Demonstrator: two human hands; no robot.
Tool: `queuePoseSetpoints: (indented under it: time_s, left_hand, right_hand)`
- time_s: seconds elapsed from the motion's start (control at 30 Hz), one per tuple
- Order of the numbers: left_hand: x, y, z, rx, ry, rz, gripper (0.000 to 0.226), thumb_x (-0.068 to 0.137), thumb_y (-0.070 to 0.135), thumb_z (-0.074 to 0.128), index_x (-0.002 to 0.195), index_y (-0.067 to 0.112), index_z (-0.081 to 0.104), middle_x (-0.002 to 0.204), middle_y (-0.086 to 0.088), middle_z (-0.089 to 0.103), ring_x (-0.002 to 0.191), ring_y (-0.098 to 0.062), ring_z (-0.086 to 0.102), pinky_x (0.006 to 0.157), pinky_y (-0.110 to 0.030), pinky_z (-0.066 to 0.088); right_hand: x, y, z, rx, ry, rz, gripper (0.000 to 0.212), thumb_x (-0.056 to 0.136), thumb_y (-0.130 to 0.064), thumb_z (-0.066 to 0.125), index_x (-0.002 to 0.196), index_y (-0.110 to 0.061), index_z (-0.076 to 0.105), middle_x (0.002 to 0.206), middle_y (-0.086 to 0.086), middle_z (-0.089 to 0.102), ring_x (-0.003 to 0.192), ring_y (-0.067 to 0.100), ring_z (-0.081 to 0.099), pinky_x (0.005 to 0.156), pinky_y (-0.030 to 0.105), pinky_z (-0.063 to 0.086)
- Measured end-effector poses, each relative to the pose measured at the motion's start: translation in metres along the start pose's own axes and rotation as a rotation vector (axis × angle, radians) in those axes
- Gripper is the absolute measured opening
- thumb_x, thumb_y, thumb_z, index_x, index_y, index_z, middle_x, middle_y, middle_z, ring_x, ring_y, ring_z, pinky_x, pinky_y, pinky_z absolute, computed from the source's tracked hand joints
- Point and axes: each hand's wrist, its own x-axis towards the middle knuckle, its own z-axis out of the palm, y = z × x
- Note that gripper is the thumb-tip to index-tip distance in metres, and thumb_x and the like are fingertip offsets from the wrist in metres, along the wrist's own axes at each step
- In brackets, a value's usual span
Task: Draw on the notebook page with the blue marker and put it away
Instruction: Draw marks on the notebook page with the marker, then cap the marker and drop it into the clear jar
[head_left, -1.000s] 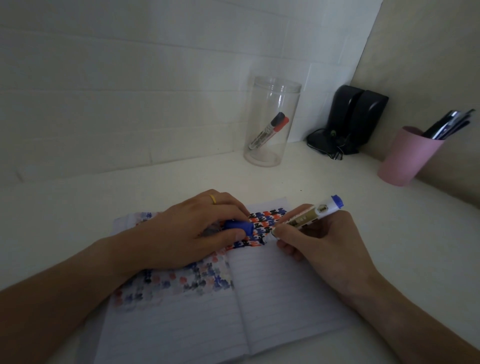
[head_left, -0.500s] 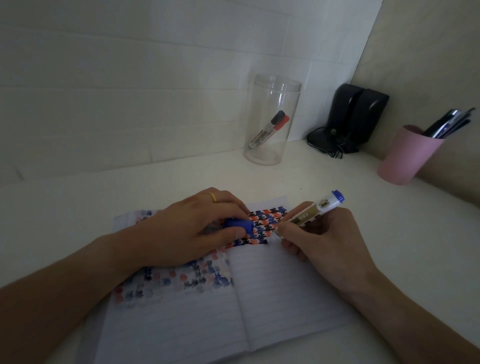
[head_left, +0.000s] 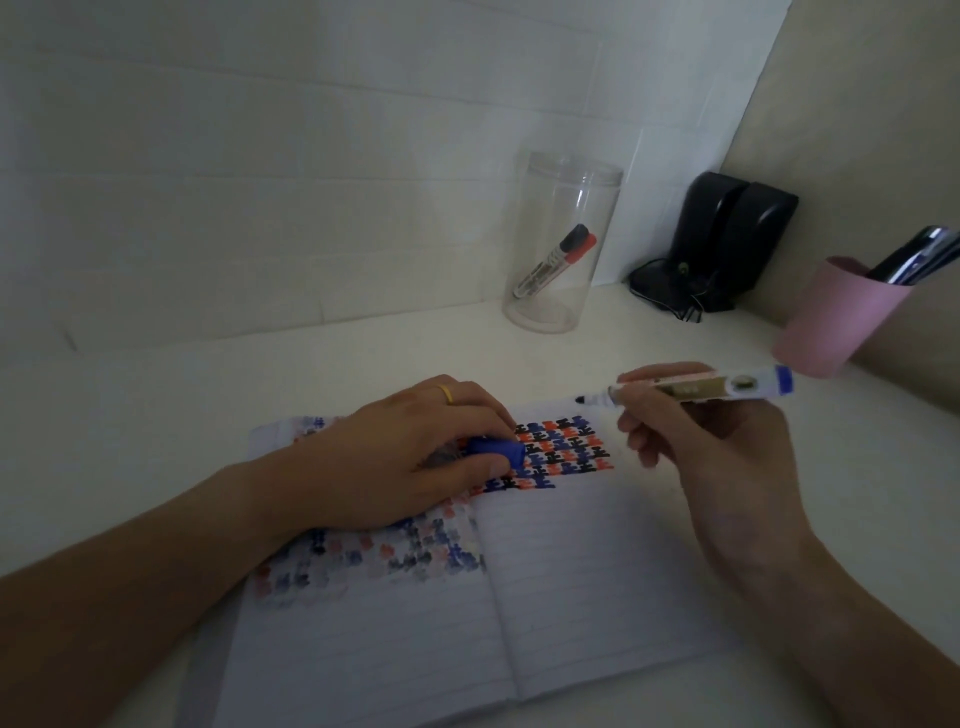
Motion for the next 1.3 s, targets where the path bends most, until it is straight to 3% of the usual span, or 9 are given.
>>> queuePoseSetpoints:
  time_s: [0.1,0.23,0.37,0.53,0.63,0.8,0.87,1.0,1.3]
  left_hand:
    - [0.0,0.0,0.0,0.014,0.0,0.006,0.036,0.099,0.047,0.044,0.126,0.029,0.061,0.128,0.015,0.057,0.117,-0.005,0.051,0.095,-0.031,0.047]
    - [0.0,0.001,-0.001,0.016,-0.006,-0.003,0.038,0.099,0.05,0.042,0.127,0.031,0.06,0.128,0.018,0.056,0.118,-0.004,0.05,0.095,-0.027,0.047]
    - [0.0,0.009,-0.002,0.044,0.009,-0.036,0.034,0.101,0.047,0.041,0.126,0.032,0.059,0.125,0.019,0.058,0.115,-0.002,0.052,0.097,-0.024,0.045]
    - [-0.001,0.013,-0.003,0.166,0.231,-0.1,0.033,0.102,0.048,0.036,0.12,0.031,0.058,0.107,0.016,0.059,0.095,-0.001,0.053,0.086,-0.019,0.04]
    - [-0.002,0.009,-0.003,0.136,0.317,-0.148,0.041,0.098,0.05,0.037,0.129,0.032,0.057,0.112,0.014,0.055,0.094,-0.006,0.056,0.083,-0.024,0.047]
    - [-0.003,0.005,-0.003,0.124,0.343,-0.167,0.043,0.097,0.045,0.043,0.134,0.029,0.056,0.114,0.013,0.058,0.097,-0.007,0.059,0.084,-0.031,0.052]
    - [-0.003,0.007,-0.004,0.126,0.352,-0.169,0.04,0.096,0.044,0.046,0.131,0.028,0.059,0.111,0.013,0.063,0.095,-0.006,0.059,0.086,-0.028,0.051]
    - [-0.003,0.009,-0.004,0.122,0.369,-0.184,0.03,0.094,0.034,0.062,0.124,0.031,0.06,0.108,0.017,0.067,0.094,-0.001,0.06,0.087,-0.019,0.046]
    - [-0.003,0.01,-0.004,0.135,0.369,-0.189,0.025,0.091,0.034,0.067,0.115,0.034,0.06,0.104,0.019,0.067,0.092,-0.001,0.059,0.083,-0.018,0.044]
  right_hand:
    - [0.0,-0.002,0.006,0.174,0.009,0.003,0.026,0.08,-0.019,0.075,0.103,-0.007,0.071,0.07,0.004,0.072,0.063,0.013,0.064,0.057,0.023,0.054]
    - [0.0,0.004,0.013,0.229,-0.019,0.072,0.017,0.084,-0.011,0.076,0.098,-0.017,0.07,0.084,0.007,0.078,0.073,0.019,0.069,0.065,0.028,0.058]
    - [0.002,0.01,0.011,0.303,-0.015,0.202,0.013,0.091,-0.011,0.069,0.103,-0.01,0.073,0.089,0.015,0.08,0.079,0.022,0.074,0.067,0.03,0.057]
    - [0.002,0.014,0.009,0.282,-0.001,0.205,0.013,0.089,-0.014,0.071,0.099,-0.015,0.079,0.087,0.015,0.08,0.08,0.022,0.074,0.074,0.033,0.056]
    - [0.003,0.016,0.01,0.305,0.0,0.225,0.014,0.086,-0.015,0.073,0.097,-0.014,0.082,0.082,0.011,0.079,0.077,0.02,0.07,0.074,0.034,0.053]
    - [0.004,0.013,0.01,0.409,-0.015,0.248,0.019,0.082,-0.017,0.069,0.091,-0.006,0.081,0.073,0.014,0.073,0.068,0.022,0.065,0.069,0.033,0.05]
    - [0.003,0.012,0.01,0.415,-0.033,0.23,0.015,0.084,-0.01,0.067,0.092,-0.007,0.079,0.074,0.016,0.074,0.067,0.022,0.067,0.068,0.033,0.052]
    - [0.001,0.008,0.011,0.386,-0.045,0.213,0.022,0.07,-0.02,0.071,0.089,-0.01,0.074,0.082,0.022,0.078,0.072,0.025,0.071,0.068,0.034,0.054]
    - [-0.001,0.007,0.011,0.274,-0.079,0.178,0.016,0.075,-0.022,0.073,0.088,-0.013,0.076,0.084,0.016,0.081,0.076,0.022,0.075,0.067,0.03,0.056]
